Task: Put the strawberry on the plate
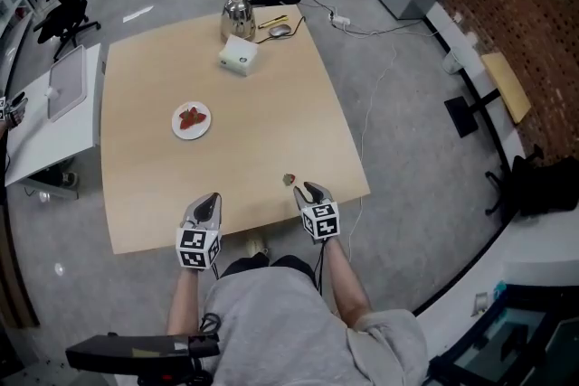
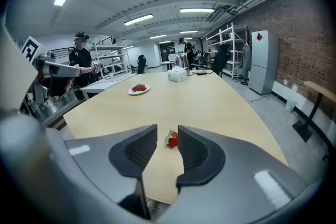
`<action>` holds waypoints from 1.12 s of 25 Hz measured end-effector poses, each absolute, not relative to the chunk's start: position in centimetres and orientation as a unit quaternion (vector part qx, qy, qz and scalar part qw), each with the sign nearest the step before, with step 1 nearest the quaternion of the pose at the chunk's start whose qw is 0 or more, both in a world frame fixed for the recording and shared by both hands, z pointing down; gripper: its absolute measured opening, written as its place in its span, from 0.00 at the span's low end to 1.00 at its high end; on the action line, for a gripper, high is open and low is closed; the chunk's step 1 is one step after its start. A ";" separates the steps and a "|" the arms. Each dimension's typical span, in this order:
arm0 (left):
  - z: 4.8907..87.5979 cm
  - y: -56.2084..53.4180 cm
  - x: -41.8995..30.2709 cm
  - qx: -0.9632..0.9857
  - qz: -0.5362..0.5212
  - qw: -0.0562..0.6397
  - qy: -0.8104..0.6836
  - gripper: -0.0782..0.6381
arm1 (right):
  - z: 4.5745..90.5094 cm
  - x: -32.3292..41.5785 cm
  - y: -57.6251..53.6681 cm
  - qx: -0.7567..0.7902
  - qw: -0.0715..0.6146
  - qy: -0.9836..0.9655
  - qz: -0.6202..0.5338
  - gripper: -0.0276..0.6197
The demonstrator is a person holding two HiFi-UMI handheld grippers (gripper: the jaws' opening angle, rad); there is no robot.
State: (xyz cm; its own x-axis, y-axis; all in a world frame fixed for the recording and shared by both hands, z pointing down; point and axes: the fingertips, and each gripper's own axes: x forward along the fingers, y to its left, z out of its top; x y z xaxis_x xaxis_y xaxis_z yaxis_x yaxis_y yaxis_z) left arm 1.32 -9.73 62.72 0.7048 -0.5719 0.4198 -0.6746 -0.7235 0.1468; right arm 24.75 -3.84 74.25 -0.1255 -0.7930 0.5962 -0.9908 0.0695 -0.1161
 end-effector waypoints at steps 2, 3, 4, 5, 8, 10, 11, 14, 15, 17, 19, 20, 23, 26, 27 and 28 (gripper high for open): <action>62.9 -10.2 0.9 0.909 0.177 0.150 -0.346 0.14 | 75.4 24.7 -4.6 0.625 0.206 -0.705 0.264 0.26; 63.0 -10.4 0.7 0.908 0.177 0.151 -0.348 0.14 | 76.0 24.6 -4.9 0.621 0.212 -0.704 0.270 0.27; 63.1 -10.6 0.6 0.908 0.177 0.152 -0.348 0.14 | 76.7 24.6 -5.1 0.619 0.218 -0.703 0.275 0.27; 63.2 -10.8 0.6 0.907 0.177 0.153 -0.349 0.14 | 77.4 24.7 -5.3 0.616 0.224 -0.701 0.282 0.29; 63.6 -11.1 0.4 0.905 0.180 0.153 -0.353 0.14 | 79.4 24.7 -5.8 0.609 0.242 -0.695 0.298 0.34; 63.6 -11.2 0.3 0.904 0.181 0.154 -0.356 0.14 | 80.3 24.9 -6.0 0.606 0.251 -0.691 0.304 0.35; 63.6 -11.3 0.1 0.903 0.182 0.154 -0.357 0.14 | 80.6 25.0 -6.3 0.606 0.255 -0.688 0.307 0.35; 63.8 -11.5 -0.4 0.901 0.187 0.154 -0.361 0.14 | 81.6 25.0 -7.0 0.604 0.263 -0.684 0.313 0.36; 63.9 -11.4 -0.7 0.899 0.188 0.154 -0.364 0.14 | 81.9 25.0 -7.2 0.604 0.265 -0.683 0.314 0.36; 64.0 -11.4 -1.3 0.895 0.191 0.157 -0.371 0.14 | 82.4 25.0 -7.5 0.602 0.268 -0.682 0.319 0.36; 64.1 -11.5 -1.8 0.891 0.193 0.160 -0.378 0.14 | 82.8 24.9 -7.7 0.598 0.271 -0.680 0.325 0.36; 64.0 -11.5 -1.9 0.890 0.193 0.160 -0.382 0.14 | 83.0 24.9 -7.8 0.597 0.273 -0.680 0.326 0.36; 63.8 -11.9 -2.1 0.888 0.188 0.157 -0.389 0.14 | 83.5 25.1 -8.3 0.595 0.282 -0.679 0.324 0.35; 63.8 -12.2 -2.5 0.884 0.182 0.164 -0.399 0.14 | 83.6 25.4 -8.2 0.597 0.285 -0.676 0.324 0.30; 63.8 -12.2 -2.6 0.883 0.181 0.167 -0.401 0.14 | 83.5 25.4 -8.2 0.595 0.286 -0.677 0.325 0.30; 63.8 -12.3 -2.6 0.882 0.181 0.168 -0.402 0.14 | 83.5 25.4 -8.1 0.594 0.286 -0.679 0.324 0.30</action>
